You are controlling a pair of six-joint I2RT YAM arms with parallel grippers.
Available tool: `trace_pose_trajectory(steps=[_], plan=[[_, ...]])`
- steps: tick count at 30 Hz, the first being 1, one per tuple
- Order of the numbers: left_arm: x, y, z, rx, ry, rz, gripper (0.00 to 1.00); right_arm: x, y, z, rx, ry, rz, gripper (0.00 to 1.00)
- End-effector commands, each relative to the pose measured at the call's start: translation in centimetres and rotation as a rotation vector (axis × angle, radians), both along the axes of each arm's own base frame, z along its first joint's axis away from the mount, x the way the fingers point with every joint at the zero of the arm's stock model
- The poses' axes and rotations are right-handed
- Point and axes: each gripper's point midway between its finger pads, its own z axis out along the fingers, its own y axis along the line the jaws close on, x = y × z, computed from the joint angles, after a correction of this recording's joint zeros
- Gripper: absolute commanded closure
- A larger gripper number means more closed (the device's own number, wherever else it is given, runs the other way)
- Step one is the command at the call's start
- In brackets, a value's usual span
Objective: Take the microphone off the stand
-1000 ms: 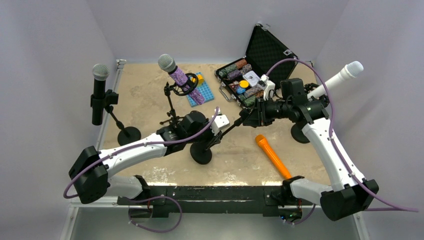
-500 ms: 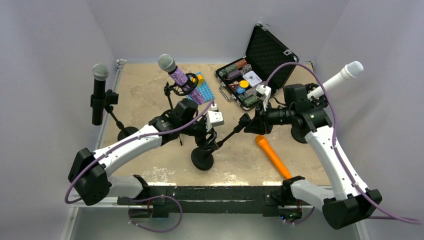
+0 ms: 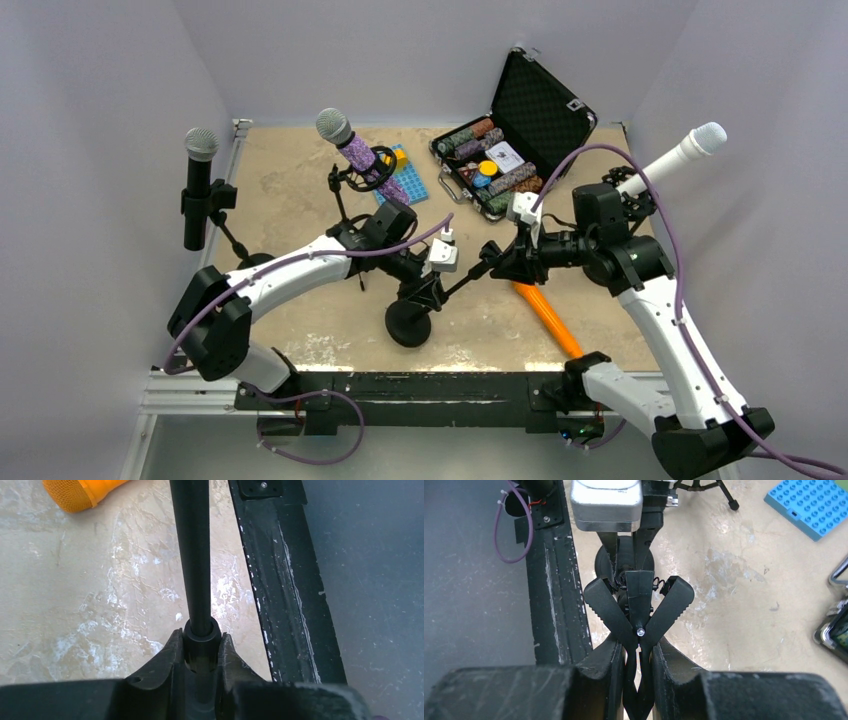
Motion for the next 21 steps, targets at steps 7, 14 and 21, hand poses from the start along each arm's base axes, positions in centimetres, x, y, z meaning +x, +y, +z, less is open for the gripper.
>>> trace_pose_trajectory(steps=[7, 14, 21], plan=[[7.0, -2.2, 4.6, -0.187, -0.348, 0.649, 1.00, 3.6, -4.2, 2.8, -0.017, 0.403, -0.735, 1.00], [5.6, -3.9, 3.2, -0.130, -0.260, 0.562, 0.87, 4.2, -3.4, 0.2, -0.033, 0.502, -0.738, 1.00], [1.7, -3.6, 7.3, -0.175, -0.149, 0.249, 0.36, 4.2, -2.1, 1.9, 0.007, 0.357, -0.559, 1.00]])
